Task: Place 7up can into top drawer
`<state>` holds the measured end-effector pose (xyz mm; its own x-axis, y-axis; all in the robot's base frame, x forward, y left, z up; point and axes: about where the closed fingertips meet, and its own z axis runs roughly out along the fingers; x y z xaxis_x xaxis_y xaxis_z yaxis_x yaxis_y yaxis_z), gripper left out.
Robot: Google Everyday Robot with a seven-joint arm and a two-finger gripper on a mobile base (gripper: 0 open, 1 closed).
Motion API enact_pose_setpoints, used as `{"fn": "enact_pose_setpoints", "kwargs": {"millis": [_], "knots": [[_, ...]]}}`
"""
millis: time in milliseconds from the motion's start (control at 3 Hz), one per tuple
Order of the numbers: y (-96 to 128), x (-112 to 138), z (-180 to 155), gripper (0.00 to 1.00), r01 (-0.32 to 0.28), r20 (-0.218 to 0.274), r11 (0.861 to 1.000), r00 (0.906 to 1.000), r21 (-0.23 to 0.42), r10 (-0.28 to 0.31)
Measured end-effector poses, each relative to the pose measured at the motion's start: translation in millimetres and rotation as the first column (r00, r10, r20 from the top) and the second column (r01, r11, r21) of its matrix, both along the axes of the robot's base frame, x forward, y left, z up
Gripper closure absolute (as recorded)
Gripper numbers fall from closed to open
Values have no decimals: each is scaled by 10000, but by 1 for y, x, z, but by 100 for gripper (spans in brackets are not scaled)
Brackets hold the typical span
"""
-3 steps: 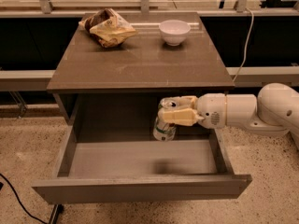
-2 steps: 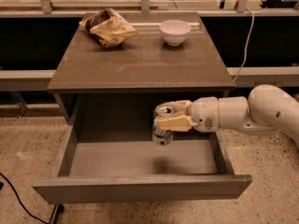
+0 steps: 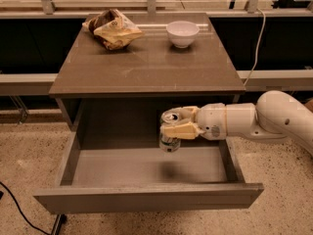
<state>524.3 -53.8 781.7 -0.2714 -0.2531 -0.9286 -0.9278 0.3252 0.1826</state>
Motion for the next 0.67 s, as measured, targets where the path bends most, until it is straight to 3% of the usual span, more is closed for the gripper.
{"fn": "enact_pose_setpoints", "kwargs": {"millis": [667], "knots": [[-1, 8, -41, 100, -52, 1118, 9999, 9937, 126, 37]]}}
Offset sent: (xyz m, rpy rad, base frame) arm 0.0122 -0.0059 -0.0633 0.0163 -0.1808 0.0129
